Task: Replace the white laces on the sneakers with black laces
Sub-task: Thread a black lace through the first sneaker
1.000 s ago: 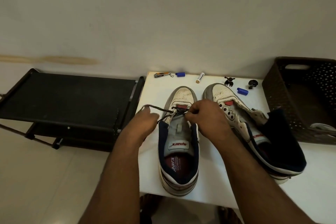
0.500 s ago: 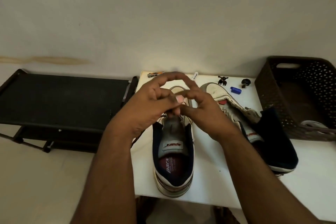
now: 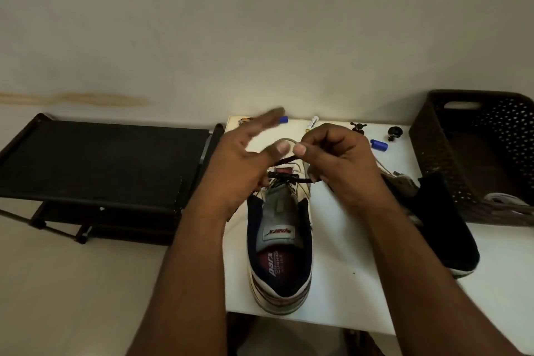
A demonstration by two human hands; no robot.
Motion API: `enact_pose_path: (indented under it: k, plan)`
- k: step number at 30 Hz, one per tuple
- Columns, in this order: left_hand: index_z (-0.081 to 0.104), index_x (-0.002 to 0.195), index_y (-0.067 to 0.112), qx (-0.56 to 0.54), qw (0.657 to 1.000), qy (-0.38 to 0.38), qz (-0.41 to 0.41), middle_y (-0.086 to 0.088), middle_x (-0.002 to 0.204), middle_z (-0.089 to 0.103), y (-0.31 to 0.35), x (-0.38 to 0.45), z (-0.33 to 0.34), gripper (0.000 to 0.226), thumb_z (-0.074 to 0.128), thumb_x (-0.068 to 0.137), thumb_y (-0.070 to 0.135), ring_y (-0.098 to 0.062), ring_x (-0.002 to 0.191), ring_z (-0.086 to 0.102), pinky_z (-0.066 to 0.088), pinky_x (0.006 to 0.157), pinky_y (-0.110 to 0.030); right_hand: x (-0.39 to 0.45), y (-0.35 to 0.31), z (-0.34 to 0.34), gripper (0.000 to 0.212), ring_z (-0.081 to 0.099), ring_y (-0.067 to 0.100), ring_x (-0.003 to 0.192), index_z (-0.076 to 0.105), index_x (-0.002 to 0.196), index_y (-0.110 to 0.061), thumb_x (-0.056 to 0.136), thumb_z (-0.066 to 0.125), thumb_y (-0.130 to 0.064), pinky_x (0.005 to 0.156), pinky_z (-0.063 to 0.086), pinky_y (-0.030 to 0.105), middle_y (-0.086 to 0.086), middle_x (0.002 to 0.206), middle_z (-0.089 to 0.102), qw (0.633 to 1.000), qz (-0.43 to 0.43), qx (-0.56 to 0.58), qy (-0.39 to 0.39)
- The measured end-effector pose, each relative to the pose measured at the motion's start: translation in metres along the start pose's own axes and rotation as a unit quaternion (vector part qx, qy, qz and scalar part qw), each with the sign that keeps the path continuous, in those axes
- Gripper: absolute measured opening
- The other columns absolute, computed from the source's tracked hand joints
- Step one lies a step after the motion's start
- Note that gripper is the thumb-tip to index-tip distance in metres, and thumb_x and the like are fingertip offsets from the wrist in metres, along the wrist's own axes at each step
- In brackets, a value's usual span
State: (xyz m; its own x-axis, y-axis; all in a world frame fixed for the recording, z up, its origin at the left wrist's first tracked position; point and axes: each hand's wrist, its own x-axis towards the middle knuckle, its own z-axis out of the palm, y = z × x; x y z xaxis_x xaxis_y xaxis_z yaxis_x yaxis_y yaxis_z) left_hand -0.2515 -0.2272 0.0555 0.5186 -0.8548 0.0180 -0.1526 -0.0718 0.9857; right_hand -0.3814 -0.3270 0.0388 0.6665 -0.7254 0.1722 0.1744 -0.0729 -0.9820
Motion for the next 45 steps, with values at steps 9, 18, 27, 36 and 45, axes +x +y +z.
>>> enact_pose_path:
  k: [9, 18, 27, 36, 45]
  plan:
    - [0.07, 0.088, 0.019, -0.034, 0.912, 0.406, -0.045, -0.003, 0.083, 0.069, -0.019, 0.01, -0.031, 0.011, 0.063, 0.091, 0.012, -0.01, 0.059, 0.059, 0.043, 0.042, -0.015, 0.002, -0.01, -0.018, 0.005, 0.046, 0.003, 0.045, 0.072, 0.078, -0.011, 0.077, 0.076, -0.01, 0.047, 0.04, 0.018, -0.007, 0.051, 0.058, 0.993, 0.043, -0.108, 0.009]
    - [0.065, 0.122, 0.025, -0.009, 0.999, 0.001, -0.052, 0.006, 0.104, 0.071, 0.0, 0.002, 0.005, 0.036, 0.067, 0.088, 0.012, 0.002, 0.061, 0.061, 0.041, 0.041, -0.017, 0.004, -0.001, -0.002, 0.004, 0.055, -0.004, 0.051, 0.074, 0.079, -0.007, 0.078, 0.077, -0.009, 0.054, 0.041, 0.009, -0.012, 0.056, 0.064, 0.989, 0.05, -0.132, 0.042]
    - [0.069, 0.111, 0.033, 0.223, 0.963, 0.136, -0.072, 0.014, 0.111, 0.061, -0.02, 0.006, -0.017, 0.027, 0.067, 0.089, 0.017, -0.013, 0.074, 0.062, 0.059, 0.059, -0.03, 0.005, 0.006, -0.007, 0.005, 0.063, 0.004, 0.057, 0.076, 0.087, -0.012, 0.083, 0.072, -0.012, 0.057, 0.05, 0.016, -0.004, 0.073, 0.071, 0.979, 0.074, -0.18, 0.059]
    - [0.077, 0.082, 0.025, 0.22, 0.973, -0.004, -0.063, 0.007, 0.073, 0.071, -0.017, 0.009, 0.004, 0.002, 0.076, 0.081, 0.024, -0.003, 0.067, 0.063, 0.048, 0.055, -0.013, 0.002, 0.022, 0.003, 0.007, 0.067, 0.013, 0.059, 0.07, 0.085, -0.01, 0.082, 0.075, -0.015, 0.06, 0.056, 0.029, 0.007, 0.071, 0.069, 0.98, 0.144, -0.078, 0.116]
    - [0.078, 0.079, 0.013, 0.228, 0.955, 0.021, -0.188, -0.001, 0.078, 0.071, -0.028, 0.011, 0.008, 0.005, 0.078, 0.078, 0.018, -0.01, 0.077, 0.063, 0.052, 0.067, -0.026, -0.001, 0.039, 0.007, 0.033, 0.064, 0.016, 0.065, 0.069, 0.076, -0.016, 0.071, 0.078, -0.047, 0.066, 0.058, 0.036, 0.001, 0.069, 0.067, 0.878, 0.238, -0.415, 0.008]
